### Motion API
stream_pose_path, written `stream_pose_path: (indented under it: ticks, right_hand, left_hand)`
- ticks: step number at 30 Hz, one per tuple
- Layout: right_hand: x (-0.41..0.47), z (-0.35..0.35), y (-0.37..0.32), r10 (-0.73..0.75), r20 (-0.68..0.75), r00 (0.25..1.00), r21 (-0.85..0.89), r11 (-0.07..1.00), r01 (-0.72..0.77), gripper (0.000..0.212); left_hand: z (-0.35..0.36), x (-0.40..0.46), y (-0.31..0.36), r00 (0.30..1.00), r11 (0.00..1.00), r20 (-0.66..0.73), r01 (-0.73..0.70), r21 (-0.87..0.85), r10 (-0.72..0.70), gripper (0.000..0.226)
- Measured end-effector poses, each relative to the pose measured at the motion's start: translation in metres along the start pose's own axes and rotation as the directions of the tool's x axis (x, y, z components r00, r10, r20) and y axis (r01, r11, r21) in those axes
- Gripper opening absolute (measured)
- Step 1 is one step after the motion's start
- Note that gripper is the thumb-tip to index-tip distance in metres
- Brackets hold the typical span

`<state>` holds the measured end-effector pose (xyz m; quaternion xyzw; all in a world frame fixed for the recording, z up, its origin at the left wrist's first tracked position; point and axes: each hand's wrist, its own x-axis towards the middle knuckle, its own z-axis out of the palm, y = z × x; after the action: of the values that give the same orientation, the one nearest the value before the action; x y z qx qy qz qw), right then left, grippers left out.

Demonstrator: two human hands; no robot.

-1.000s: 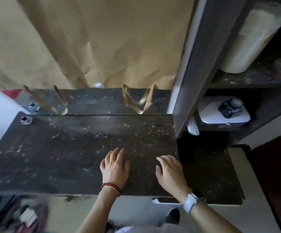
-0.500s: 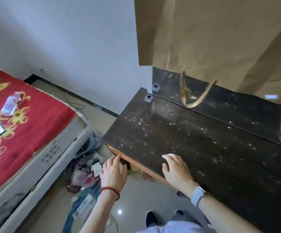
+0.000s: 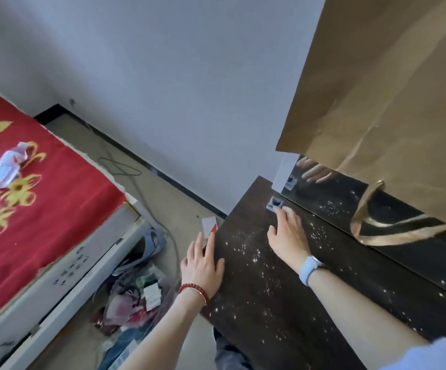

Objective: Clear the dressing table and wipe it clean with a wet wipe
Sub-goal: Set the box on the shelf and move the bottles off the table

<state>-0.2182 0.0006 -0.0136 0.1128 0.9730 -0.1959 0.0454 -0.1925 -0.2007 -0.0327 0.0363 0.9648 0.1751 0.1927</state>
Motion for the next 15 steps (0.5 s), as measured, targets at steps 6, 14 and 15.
stream_pose_path:
  ticks: [6, 14, 15]
  right_hand:
    - [0.056, 0.015, 0.000, 0.010, 0.015, 1.000, -0.102, 0.995, -0.009, 0.053]
    - [0.056, 0.022, 0.002, -0.008, -0.052, 0.999, 0.024, 1.000, 0.010, 0.036]
    - [0.052, 0.020, 0.001, 0.007, -0.067, 0.998, 0.052, 0.999, -0.003, 0.038]
  left_hand:
    - [0.012, 0.044, 0.002, 0.995, 0.997, 0.093, 0.031, -0.064, -0.025, 0.056]
    - [0.015, 0.042, -0.001, 1.000, 0.998, 0.003, 0.021, -0.064, -0.021, 0.053]
    - [0.014, 0.042, -0.001, 1.000, 0.998, 0.016, 0.021, -0.067, -0.020, 0.052]
